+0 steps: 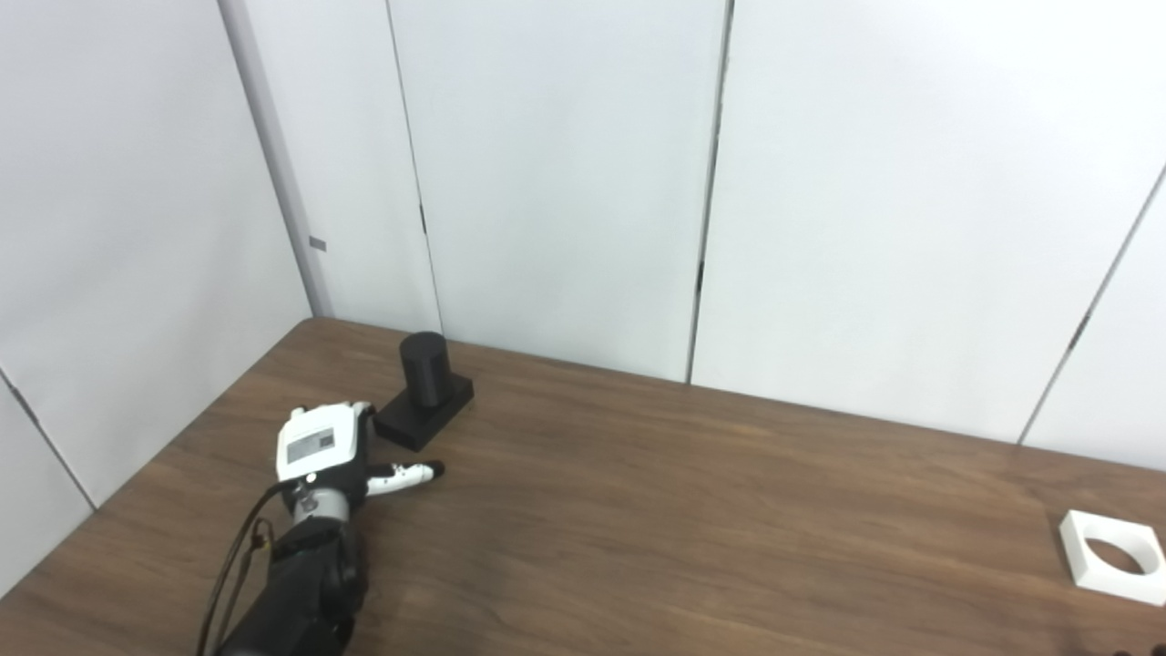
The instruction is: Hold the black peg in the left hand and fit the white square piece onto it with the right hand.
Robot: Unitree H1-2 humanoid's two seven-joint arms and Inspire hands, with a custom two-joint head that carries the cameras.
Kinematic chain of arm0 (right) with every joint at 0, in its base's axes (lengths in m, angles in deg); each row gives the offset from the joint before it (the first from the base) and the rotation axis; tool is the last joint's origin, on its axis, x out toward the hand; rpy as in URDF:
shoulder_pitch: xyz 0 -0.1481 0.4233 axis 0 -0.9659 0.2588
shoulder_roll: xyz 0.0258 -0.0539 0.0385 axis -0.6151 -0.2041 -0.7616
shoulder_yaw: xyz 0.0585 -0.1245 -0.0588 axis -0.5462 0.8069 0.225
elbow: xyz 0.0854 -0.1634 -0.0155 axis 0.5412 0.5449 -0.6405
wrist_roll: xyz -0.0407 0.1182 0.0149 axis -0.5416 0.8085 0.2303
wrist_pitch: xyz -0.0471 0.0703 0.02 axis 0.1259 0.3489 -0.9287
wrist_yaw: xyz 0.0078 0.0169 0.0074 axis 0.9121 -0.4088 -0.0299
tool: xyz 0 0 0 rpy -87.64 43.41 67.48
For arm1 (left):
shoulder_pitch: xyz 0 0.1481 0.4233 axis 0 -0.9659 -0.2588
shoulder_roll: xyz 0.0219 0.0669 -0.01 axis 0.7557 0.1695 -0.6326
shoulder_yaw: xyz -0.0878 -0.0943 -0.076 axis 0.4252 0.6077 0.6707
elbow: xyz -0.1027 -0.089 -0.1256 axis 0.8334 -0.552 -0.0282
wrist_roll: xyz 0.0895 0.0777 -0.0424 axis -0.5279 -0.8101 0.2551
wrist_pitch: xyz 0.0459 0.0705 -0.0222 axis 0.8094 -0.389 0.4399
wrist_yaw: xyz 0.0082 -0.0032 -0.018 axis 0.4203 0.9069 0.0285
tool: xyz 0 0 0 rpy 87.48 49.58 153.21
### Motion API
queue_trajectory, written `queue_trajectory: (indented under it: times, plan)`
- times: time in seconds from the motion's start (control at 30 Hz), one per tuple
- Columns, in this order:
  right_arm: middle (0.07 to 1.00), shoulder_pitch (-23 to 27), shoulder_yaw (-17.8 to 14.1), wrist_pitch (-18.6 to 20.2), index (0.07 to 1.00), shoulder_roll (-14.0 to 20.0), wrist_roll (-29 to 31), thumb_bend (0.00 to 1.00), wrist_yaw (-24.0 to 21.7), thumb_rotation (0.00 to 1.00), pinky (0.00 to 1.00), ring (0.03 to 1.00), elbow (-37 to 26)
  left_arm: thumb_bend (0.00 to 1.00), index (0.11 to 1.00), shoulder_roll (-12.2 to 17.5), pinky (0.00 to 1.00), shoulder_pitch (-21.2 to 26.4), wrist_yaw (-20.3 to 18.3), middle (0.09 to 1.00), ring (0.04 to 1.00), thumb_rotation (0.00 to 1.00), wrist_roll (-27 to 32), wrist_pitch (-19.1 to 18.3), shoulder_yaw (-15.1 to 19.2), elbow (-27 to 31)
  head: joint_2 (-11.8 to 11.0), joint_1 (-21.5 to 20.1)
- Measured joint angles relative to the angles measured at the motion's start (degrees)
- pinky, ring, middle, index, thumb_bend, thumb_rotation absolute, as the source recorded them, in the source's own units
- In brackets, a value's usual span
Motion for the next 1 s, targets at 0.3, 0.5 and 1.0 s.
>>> queue_trajectory:
  times: [0.3, 0.5, 1.0]
  plan:
    - [0.935, -0.2, 0.2, -0.2, 0.985, 0.0, -1.0, 0.72, 0.4, 0.95, 1.00, 1.000, -0.1, 1.00, 0.812, 0.0, 0.95, 3.1, 1.6, 0.867, 0.891, 0.72, 0.0, 0.0, -0.4, -6.7, 0.1, -0.2]
    - [0.934, -0.2, 0.3, -0.3, 0.986, 0.0, -1.0, 0.71, 0.4, 0.96, 1.00, 1.000, -0.1, 1.00, 0.802, 0.0, 0.93, 4.7, 3.8, 0.860, 0.884, 0.72, 0.4, 0.0, -1.2, -8.8, 0.3, -0.4]
    - [0.937, -0.4, 0.6, -0.3, 0.991, -0.1, -1.7, 0.68, 0.7, 0.98, 1.00, 1.000, -0.5, 0.88, 0.730, -0.1, 0.89, 7.9, 4.7, 0.819, 0.859, 0.64, 1.5, 0.0, -1.1, -11.3, 0.4, -0.9]
